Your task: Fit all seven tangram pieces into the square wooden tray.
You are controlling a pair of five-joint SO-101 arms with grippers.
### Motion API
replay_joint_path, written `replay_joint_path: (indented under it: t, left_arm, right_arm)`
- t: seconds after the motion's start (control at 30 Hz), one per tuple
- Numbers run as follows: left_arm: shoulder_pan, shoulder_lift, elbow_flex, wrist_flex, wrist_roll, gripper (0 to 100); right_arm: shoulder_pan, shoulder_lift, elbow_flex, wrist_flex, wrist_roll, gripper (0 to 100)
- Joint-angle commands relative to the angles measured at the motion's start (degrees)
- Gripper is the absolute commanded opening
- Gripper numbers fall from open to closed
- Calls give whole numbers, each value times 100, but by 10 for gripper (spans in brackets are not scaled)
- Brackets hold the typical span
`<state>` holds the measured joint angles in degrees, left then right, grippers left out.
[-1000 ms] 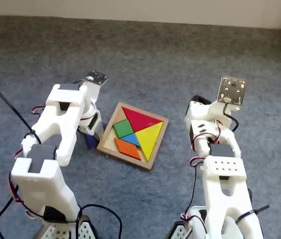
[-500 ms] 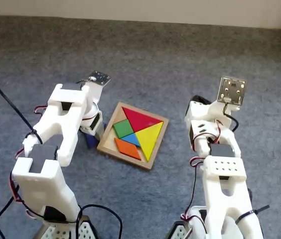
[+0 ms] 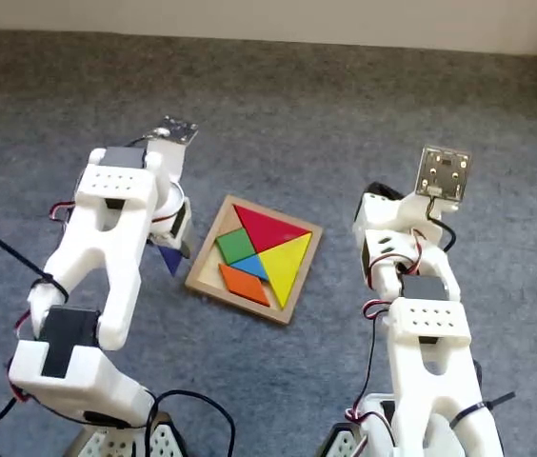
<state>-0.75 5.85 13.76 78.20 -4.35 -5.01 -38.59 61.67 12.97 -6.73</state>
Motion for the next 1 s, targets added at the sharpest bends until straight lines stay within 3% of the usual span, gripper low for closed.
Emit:
replay_joint_path:
  t: [0.0,0.4,0.57,0.8,0.97]
  left_arm:
    - [391,-295,-171,299,615,161]
    - [637,-286,13,352,2936,161]
    - [646,-286,136,352,3015,168]
    - [708,-286,136,281,3323,307]
    - [681,-312,136,158,3446,316]
  right_arm:
    - [66,-215,-48,-171,79,27]
    - [66,-215,-48,-171,79,27]
    - [66,-215,-48,-171,79,27]
    - [57,-215,-48,-171,79,27]
    - [57,-215,-48,-171,79,27]
